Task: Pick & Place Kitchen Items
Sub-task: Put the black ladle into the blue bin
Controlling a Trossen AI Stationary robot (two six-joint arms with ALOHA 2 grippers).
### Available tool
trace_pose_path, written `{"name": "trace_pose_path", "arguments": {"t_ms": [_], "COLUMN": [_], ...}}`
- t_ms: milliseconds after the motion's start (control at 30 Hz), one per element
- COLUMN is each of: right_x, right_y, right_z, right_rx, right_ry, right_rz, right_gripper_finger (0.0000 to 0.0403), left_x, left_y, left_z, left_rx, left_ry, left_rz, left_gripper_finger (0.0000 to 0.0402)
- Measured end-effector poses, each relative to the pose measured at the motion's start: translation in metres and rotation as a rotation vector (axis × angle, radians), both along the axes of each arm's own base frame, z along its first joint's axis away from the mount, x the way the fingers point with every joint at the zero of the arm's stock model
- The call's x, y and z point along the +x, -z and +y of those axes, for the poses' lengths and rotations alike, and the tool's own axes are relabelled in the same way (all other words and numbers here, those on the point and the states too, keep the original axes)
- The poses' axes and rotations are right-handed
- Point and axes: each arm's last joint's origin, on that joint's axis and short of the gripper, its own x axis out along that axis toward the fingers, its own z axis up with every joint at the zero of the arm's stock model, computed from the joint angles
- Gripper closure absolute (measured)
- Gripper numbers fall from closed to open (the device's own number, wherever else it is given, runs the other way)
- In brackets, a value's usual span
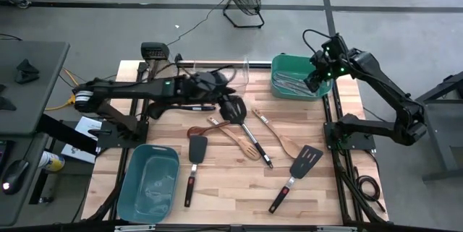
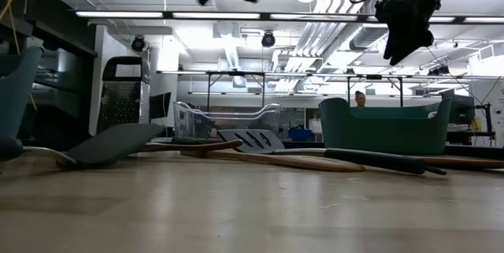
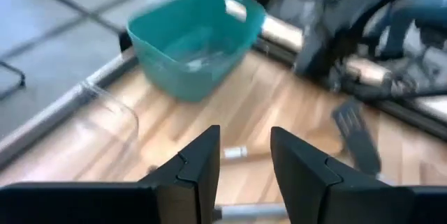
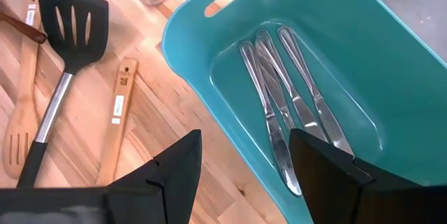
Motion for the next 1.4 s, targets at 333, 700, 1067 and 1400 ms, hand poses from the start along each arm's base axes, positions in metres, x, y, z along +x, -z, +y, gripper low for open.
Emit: {"name": "trace_pose_path", "arguments": {"t_ms": [333, 700, 1067, 1400], "right_x": [0.001, 0.0, 0.0, 0.0], "right_y": [0.0, -0.001, -0.001, -0.001], "right_z": [0.0, 0.001, 0.002, 0.002], "right_rx": [-0.004, 0.001, 0.001, 0.007], "right_ry": [-0.002, 0.018, 0.018, 0.029], "right_rz": [0.003, -0.008, -0.01, -0.014], "right_gripper_finger": [0.0195, 0.0195, 0.0195, 0.0195], "left_x": [-0.034, -0.084, -0.117, -0.118], "left_y": [0.024, 0.072, 0.113, 0.127], "left_z": [0.008, 0.044, 0.082, 0.087], "left_rx": [0.019, -0.108, -0.3, -0.217], "left_ry": [-0.113, -0.216, -0.203, -0.061], "left_rz": [0.103, 0.276, 0.456, 0.634], "left_gripper_finger": [0.0275, 0.0275, 0.0274, 0.0184]}}
